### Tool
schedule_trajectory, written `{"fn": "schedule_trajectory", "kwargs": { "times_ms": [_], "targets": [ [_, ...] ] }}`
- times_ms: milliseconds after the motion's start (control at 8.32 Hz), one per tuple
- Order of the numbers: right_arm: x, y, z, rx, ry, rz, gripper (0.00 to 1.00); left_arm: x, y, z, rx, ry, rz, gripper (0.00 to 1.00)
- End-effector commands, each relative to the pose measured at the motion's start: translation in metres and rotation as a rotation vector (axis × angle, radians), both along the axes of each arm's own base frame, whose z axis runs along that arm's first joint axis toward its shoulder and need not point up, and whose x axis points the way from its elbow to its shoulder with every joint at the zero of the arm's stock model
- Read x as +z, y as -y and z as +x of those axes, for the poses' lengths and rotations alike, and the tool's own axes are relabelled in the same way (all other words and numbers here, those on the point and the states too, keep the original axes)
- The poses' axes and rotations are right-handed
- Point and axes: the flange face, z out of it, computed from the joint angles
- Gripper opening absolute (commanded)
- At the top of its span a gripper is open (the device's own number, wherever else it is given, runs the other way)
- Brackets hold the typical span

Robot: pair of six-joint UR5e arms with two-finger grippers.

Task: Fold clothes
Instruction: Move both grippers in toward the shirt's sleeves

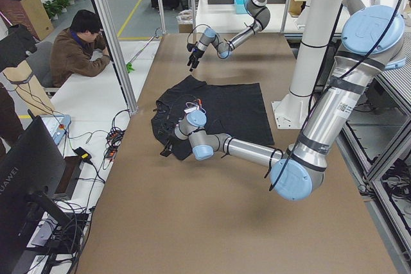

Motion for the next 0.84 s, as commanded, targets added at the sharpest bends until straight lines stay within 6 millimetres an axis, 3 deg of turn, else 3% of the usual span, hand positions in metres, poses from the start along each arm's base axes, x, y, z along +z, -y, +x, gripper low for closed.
{"fn": "schedule_trajectory", "kwargs": {
  "times_ms": [0,721],
  "targets": [
    [0.000,-0.007,-0.030,0.012,0.025,-0.021,0.94,-0.003,0.001,0.002,-0.001,0.000,0.002,0.94],
    [0.021,-0.007,-0.051,0.023,-0.019,-0.042,0.91,-0.006,0.010,0.007,-0.002,0.003,0.000,0.94]
  ]
}}
